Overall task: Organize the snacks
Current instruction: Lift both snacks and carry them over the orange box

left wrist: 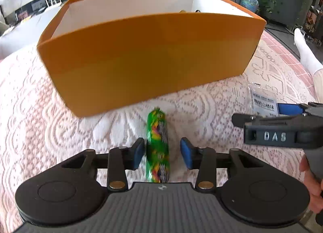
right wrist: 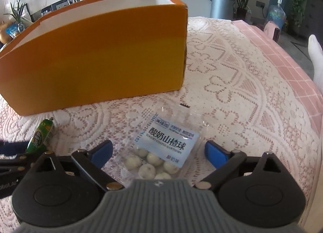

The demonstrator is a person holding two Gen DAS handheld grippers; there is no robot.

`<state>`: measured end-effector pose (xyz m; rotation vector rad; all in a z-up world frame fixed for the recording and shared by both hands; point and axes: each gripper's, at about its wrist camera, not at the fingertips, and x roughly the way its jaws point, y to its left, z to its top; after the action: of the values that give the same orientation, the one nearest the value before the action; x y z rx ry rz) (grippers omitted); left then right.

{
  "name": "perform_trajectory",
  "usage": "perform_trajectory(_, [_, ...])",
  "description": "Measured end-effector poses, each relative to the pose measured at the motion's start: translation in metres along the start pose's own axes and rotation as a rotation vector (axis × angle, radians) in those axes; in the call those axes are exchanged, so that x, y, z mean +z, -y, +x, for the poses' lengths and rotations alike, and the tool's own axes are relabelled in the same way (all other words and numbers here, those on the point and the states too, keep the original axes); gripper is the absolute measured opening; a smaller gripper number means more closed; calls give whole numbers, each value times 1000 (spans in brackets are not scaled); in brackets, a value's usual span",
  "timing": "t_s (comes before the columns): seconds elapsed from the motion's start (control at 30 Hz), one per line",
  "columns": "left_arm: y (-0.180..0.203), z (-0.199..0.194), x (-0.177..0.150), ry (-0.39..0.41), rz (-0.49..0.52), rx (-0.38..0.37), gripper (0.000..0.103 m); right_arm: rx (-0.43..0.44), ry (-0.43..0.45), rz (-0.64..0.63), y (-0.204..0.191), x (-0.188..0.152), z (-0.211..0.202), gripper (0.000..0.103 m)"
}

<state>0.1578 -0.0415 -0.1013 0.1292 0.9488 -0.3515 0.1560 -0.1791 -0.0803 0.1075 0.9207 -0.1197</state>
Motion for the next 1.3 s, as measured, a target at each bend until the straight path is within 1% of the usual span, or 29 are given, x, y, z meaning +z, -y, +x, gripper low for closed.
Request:
perform_trajectory(0.1, [2,2,-2,14,-2,1,51,-7,-1,-17,0,-1,0,92])
perform_trajectory(0.13, [2,3,-3,22,4,2,51,-13,1,-21,0,-1,-1,88])
perform_trajectory(0.17, [4,4,-3,27,14,7,45,-14,6,-27,1,-1,-2,81])
perform_trajectory(0.2, [5,4,-4,34,26,7,40,-19,12,-33,0,-2,-3,78])
perform_trajectory(0.27, [8,4,-5,43,48,24,25,-16,17,-43,0,-2,-5,73])
perform_trajectory(0.3, [10,4,-5,45,51,17,25,-14,20,-43,0,-2,-6,72])
perform_trajectory(0.37, [6,2,-6,47,25,-6,24,-9,21,-46,0,-3,-9,69])
perform_trajectory(0.43, [3,0,-7,49,2,-29,24,-10,26,-70,-3,-4,-14,66])
perform_trajectory(0.5, [2,-6,-9,63,3,-40,24,-7,44,-108,-8,-5,-21,64])
perform_trajectory(0.67, [2,-35,-11,131,21,-54,24,37,94,-201,-25,-6,-46,62])
perform_trajectory(0.83, [-3,-63,-11,184,-9,-71,24,99,123,-216,-38,-3,-73,62])
perform_trajectory(0.9, [-3,-77,-10,215,-7,-69,24,129,140,-217,-40,0,-85,62])
perform_trajectory(1.0, [-6,-95,-4,251,-13,-60,24,160,157,-219,-43,9,-101,62])
perform_trajectory(1.13, [-11,-111,13,273,-32,-54,24,185,189,-233,-48,26,-123,62])
perform_trajectory(1.3, [-18,-122,36,299,-17,-6,24,219,248,-265,-55,60,-142,62])
